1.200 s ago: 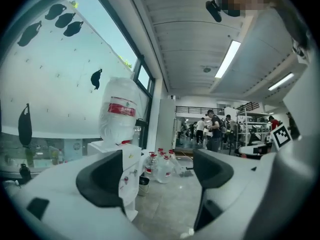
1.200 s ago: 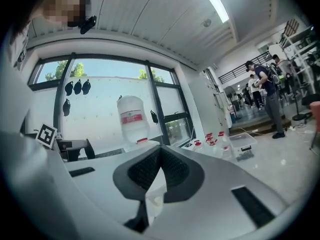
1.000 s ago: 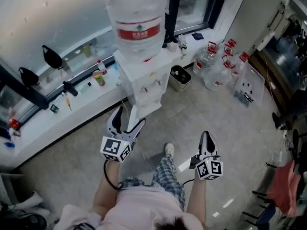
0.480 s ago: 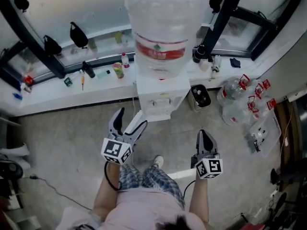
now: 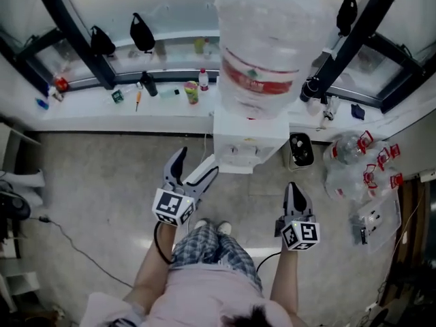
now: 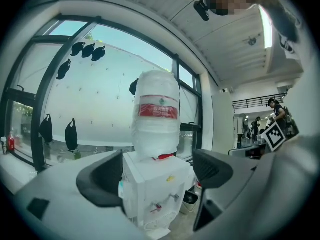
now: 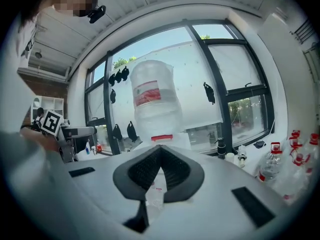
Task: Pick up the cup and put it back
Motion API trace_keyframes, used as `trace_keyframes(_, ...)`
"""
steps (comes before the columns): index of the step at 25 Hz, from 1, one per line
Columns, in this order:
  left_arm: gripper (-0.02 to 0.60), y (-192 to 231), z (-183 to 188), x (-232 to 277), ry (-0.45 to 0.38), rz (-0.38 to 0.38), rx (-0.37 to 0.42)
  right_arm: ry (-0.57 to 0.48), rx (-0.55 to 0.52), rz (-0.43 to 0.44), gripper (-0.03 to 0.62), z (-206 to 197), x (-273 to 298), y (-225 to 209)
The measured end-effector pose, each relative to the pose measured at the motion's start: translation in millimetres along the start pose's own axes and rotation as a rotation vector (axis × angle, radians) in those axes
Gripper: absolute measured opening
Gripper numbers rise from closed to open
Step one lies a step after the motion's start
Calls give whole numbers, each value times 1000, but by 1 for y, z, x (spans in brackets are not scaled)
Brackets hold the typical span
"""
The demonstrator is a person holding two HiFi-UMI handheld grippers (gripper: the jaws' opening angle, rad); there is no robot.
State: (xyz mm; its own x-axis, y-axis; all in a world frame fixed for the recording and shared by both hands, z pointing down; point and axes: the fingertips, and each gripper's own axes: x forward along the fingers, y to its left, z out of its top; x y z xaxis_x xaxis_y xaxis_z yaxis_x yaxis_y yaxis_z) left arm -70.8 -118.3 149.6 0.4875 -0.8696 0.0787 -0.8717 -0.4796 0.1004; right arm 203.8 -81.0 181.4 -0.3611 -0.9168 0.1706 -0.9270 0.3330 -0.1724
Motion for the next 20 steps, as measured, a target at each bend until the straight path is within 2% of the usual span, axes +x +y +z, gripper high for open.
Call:
trace_keyframes(7, 419, 10, -17, 1, 23, -1, 15, 31, -28, 37, 17, -7, 22, 19)
trace_keyframes(14, 419, 22, -40, 1, 60, 7, 9, 51, -31, 22, 17, -24, 37, 32)
trace_keyframes(20, 419, 21, -95, 23, 93, -7, 39, 54, -48, 38, 17, -71, 63, 23)
